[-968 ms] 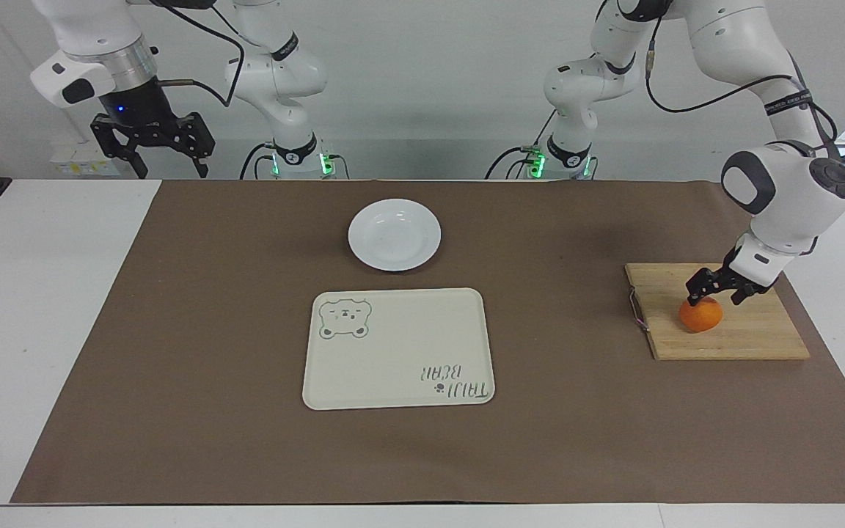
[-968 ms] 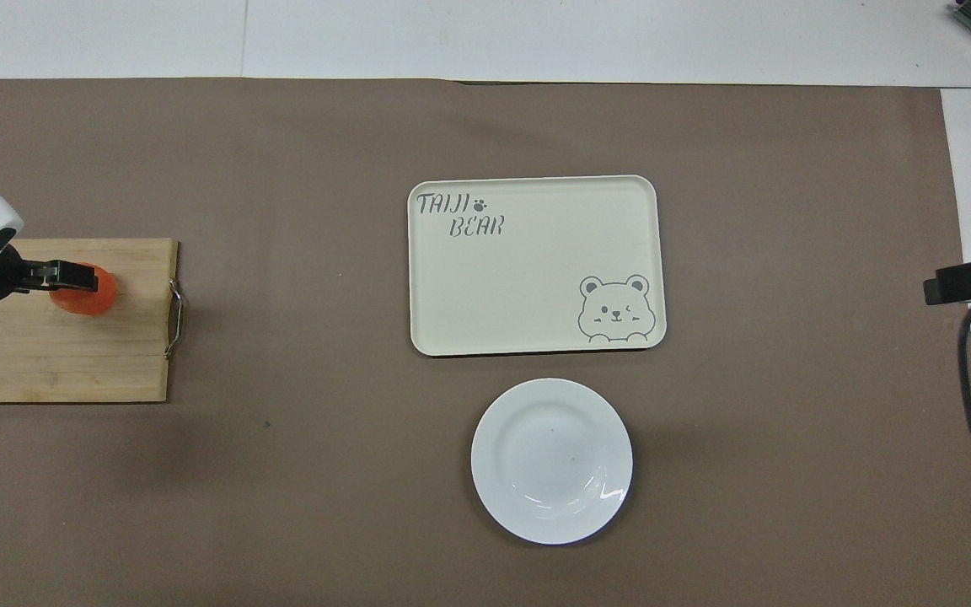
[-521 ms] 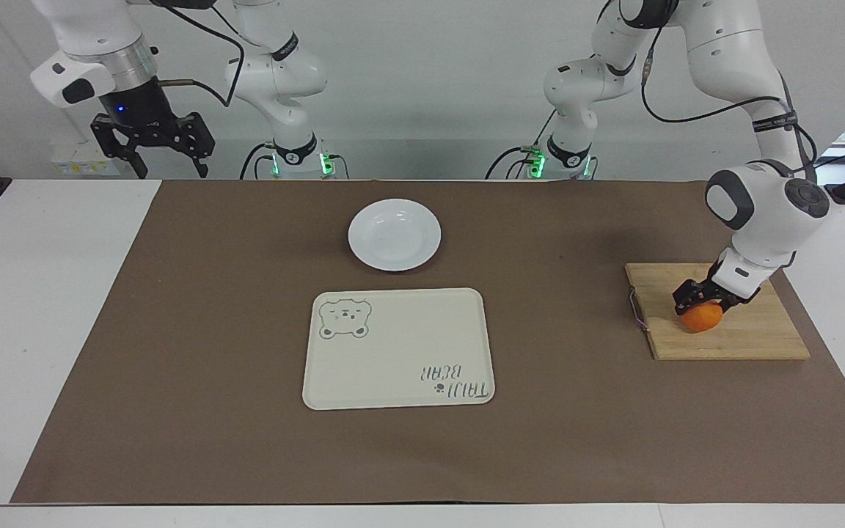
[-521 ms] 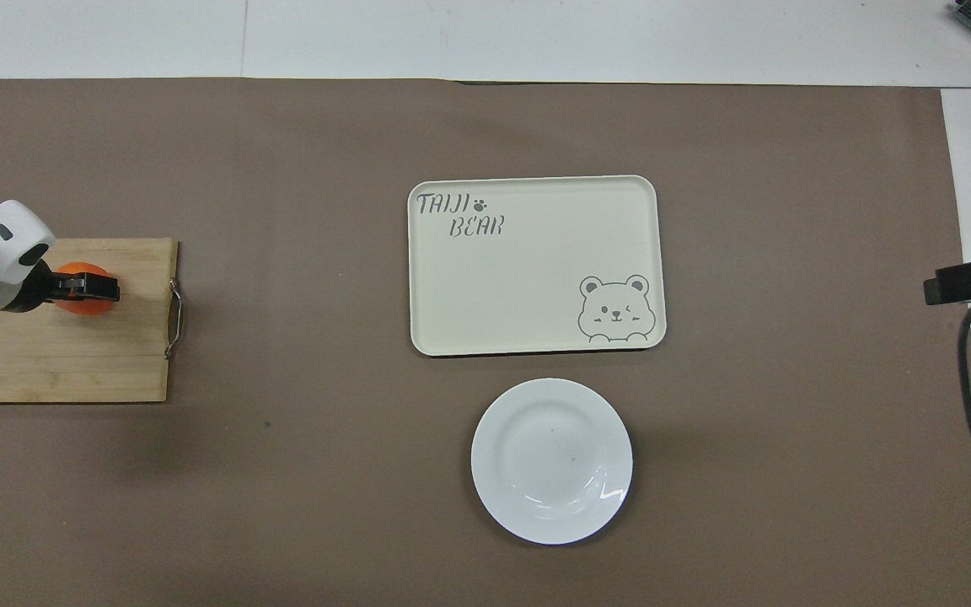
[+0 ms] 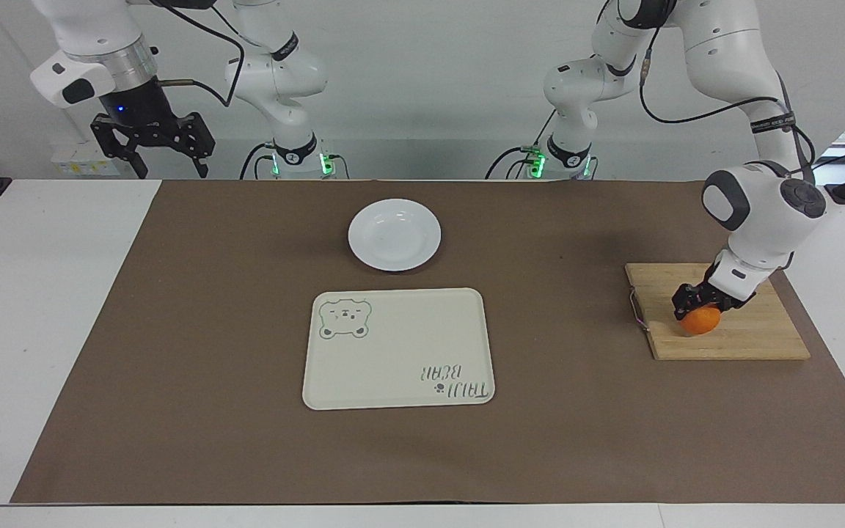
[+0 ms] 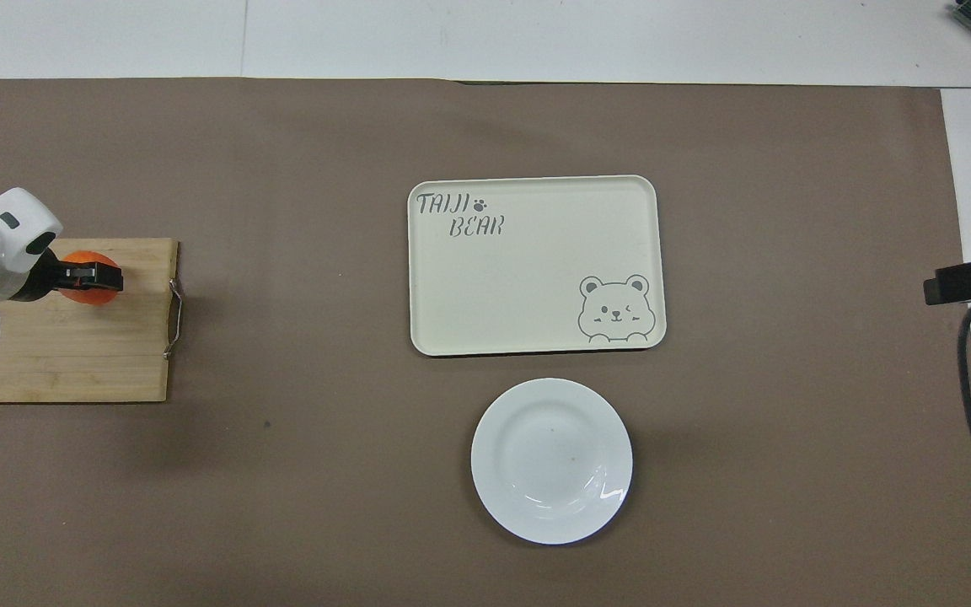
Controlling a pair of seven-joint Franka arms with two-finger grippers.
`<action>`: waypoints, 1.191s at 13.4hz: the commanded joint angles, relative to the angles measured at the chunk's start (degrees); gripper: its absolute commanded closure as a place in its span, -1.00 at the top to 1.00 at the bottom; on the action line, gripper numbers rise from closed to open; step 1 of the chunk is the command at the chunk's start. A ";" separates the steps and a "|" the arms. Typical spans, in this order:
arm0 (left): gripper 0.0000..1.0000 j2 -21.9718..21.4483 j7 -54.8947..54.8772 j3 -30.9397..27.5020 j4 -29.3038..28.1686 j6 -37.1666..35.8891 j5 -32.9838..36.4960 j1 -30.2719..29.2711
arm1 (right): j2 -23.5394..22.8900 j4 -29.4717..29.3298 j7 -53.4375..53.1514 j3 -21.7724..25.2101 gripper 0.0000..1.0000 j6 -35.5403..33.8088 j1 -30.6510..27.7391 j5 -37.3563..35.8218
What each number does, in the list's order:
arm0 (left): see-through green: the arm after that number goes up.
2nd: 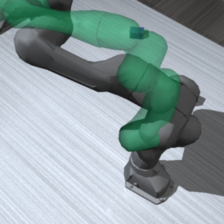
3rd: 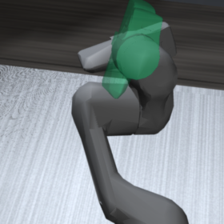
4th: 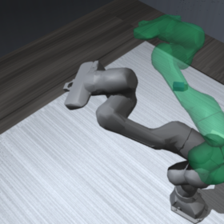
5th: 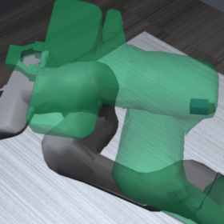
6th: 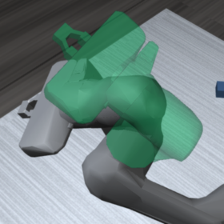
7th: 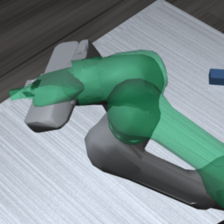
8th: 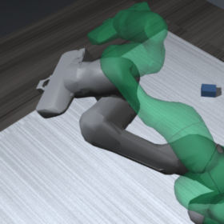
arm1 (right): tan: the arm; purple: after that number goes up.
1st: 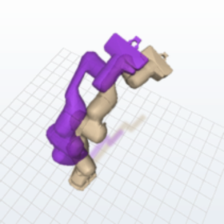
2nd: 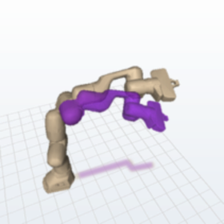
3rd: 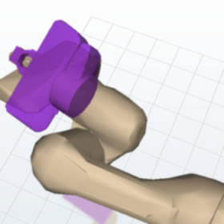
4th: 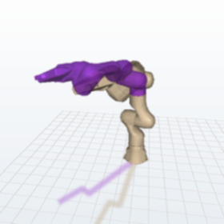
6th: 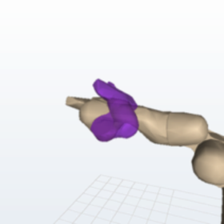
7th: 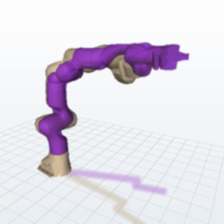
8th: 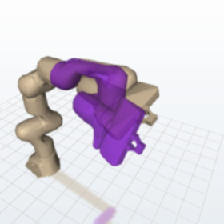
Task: Place orange and plate with both arms
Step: 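Lower the left gripper onto the orange and close it, then lift the orange off the wooden board with the left gripper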
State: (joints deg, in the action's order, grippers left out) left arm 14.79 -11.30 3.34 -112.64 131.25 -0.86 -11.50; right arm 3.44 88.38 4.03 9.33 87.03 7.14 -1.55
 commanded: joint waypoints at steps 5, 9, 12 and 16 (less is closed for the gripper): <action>-1.00 -6.00 3.91 -0.09 8.13 -15.56 0.77 2.80 | 0.70 0.48 1.34 -0.28 1.00 -0.54 -0.46 -0.12; -1.00 -8.11 7.58 0.00 15.77 -27.43 0.77 4.56 | 0.70 0.48 1.34 -0.28 1.00 -0.54 -0.46 -0.12; -1.00 -9.43 11.39 1.40 20.17 -33.51 0.86 5.00 | 0.70 0.48 1.34 -0.28 1.00 -0.54 -0.46 -0.20; -1.00 -11.36 12.35 2.64 20.36 -35.28 0.68 5.26 | 0.70 0.48 1.34 -0.28 1.00 -0.54 -0.46 -0.20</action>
State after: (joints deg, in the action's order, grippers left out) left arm 4.36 -0.47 5.72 -92.42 97.19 -0.86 -6.97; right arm 3.44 88.38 4.03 9.33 87.03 7.14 -1.56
